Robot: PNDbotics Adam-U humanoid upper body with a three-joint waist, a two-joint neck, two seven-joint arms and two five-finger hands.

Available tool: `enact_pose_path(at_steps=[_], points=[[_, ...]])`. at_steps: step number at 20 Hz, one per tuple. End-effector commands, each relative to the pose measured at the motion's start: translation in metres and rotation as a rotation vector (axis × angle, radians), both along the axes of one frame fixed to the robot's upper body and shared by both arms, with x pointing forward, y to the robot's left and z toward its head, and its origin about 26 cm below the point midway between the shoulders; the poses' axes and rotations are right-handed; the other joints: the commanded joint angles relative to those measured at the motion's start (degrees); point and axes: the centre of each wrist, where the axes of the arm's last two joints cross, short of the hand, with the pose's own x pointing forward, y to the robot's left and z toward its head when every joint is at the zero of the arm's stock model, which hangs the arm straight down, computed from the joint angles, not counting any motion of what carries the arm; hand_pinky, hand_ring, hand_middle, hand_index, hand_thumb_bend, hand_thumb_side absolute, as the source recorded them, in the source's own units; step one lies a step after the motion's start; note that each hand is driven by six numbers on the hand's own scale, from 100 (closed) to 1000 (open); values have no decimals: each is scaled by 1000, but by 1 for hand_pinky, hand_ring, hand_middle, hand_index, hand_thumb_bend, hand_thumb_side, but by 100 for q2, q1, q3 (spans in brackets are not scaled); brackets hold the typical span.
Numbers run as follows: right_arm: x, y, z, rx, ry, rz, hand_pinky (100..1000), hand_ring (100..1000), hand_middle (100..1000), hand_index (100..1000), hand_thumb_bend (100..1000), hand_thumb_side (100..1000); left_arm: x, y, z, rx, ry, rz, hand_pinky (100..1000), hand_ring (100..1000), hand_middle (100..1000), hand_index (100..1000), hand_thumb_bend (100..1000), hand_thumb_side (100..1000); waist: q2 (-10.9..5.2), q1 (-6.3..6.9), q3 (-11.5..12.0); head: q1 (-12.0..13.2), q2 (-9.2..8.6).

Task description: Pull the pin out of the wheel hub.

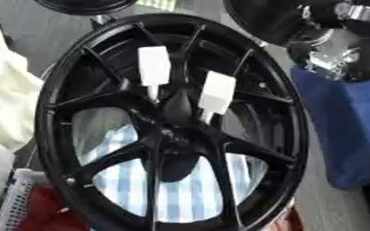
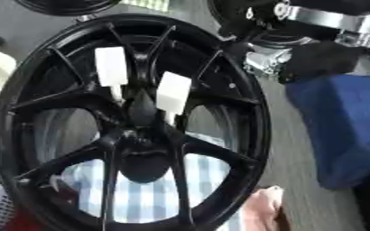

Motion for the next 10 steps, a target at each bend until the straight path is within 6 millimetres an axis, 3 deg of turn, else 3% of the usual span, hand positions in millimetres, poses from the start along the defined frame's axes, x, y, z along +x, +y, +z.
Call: enact_pose_path(at_steps=[1, 10], points=[[-5, 0, 8, -73, -50, 9, 861, 810, 827, 867, 100, 666, -3, -2, 9, 16, -32, -12, 607, 814, 601, 729, 113, 835, -134, 19, 11, -5, -34], [-4, 12, 10, -90, -86, -15, 855, 819, 832, 873, 100, 693, -3, -3, 9, 18, -28, -16, 607, 814, 601, 729, 114, 834, -147, 1, 16, -24, 3]])
